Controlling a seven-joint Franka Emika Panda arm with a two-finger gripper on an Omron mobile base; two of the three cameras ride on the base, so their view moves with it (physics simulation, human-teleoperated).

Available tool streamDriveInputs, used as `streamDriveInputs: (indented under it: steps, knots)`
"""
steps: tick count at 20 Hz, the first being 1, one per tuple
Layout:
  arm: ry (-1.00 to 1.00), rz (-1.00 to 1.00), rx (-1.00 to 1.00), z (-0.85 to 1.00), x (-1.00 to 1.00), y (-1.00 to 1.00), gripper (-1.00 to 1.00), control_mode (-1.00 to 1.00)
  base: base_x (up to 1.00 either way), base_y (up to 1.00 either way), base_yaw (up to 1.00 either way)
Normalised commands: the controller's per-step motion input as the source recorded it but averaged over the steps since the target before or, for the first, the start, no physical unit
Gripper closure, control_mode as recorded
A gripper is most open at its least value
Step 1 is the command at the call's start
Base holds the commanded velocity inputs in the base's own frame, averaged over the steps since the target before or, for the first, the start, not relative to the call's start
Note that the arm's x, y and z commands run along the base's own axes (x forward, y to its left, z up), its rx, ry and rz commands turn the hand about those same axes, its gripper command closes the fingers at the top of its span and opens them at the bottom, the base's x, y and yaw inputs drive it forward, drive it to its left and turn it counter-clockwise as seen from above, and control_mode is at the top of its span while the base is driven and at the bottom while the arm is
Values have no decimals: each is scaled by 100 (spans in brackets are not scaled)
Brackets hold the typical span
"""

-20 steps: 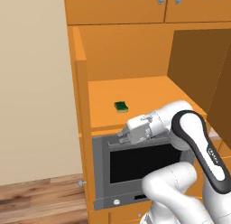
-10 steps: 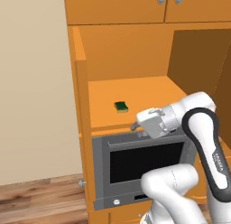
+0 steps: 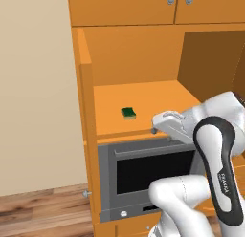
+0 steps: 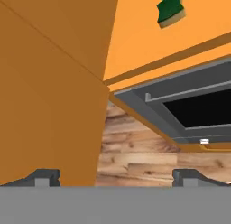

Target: Open the cabinet. Pick the sponge and place it next to the sink. Then close the cabinet.

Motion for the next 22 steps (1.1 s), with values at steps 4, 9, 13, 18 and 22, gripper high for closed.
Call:
streamDriveInputs:
  steps: [4, 9, 13, 18, 22]
  knots:
    - [-1, -32, -20, 0, 1, -20, -100, -100, 0, 0, 0]
    - [-6, -25, -18, 0, 12, -2, -100, -100, 0, 0, 0]
    - [-7, -12, -18, 0, 27, 0, -100, -100, 0, 0, 0]
    - [0, -3, -21, 1, 34, 0, -100, -100, 0, 0, 0]
    - [0, 1, -14, 0, 45, 0, -100, -100, 0, 0, 0]
